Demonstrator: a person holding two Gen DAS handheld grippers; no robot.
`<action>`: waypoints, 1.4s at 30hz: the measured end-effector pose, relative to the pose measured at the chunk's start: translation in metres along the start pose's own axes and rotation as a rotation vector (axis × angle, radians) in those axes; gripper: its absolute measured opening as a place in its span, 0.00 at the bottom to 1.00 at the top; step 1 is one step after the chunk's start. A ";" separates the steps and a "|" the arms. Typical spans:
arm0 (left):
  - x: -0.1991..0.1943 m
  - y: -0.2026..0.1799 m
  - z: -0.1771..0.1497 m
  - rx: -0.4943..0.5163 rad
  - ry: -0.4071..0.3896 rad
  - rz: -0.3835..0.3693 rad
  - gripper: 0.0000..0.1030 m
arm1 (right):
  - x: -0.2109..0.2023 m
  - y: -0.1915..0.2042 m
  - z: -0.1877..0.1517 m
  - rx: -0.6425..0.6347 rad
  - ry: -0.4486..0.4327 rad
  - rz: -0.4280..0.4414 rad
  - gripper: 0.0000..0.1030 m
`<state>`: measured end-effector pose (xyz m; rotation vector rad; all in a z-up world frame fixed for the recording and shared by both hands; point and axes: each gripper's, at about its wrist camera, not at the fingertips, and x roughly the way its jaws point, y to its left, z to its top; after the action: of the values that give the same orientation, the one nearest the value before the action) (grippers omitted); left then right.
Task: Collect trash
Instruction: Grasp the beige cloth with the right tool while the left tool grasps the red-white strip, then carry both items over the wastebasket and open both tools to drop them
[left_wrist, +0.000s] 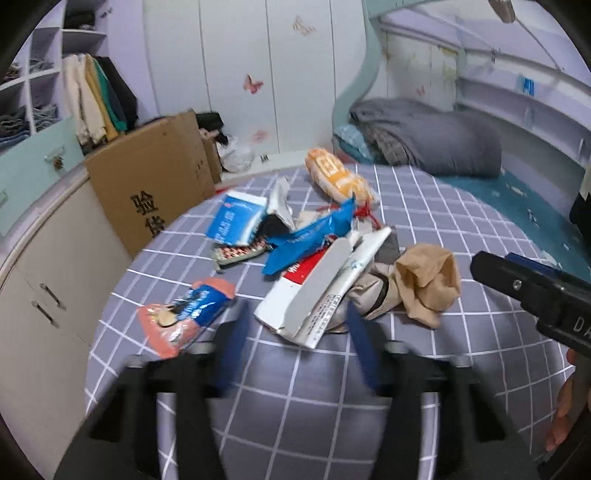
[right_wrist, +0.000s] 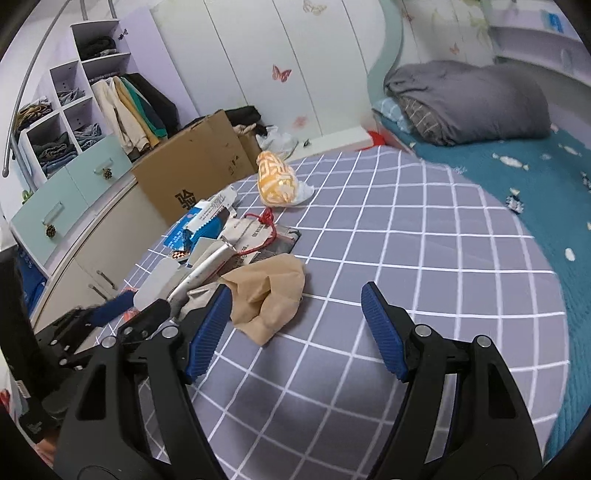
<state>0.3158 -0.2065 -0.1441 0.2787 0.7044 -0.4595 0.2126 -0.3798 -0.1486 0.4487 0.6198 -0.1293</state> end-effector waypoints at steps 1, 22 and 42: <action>0.004 0.001 0.002 -0.016 0.013 -0.035 0.18 | 0.006 0.000 0.001 0.003 0.015 0.008 0.70; -0.090 0.044 0.007 -0.194 -0.185 -0.240 0.00 | -0.018 0.031 0.022 -0.055 -0.051 0.079 0.05; -0.180 0.202 -0.080 -0.456 -0.249 -0.028 0.00 | -0.026 0.222 -0.023 -0.308 0.016 0.320 0.05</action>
<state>0.2505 0.0558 -0.0619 -0.2154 0.5512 -0.3410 0.2344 -0.1708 -0.0687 0.2457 0.5648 0.2717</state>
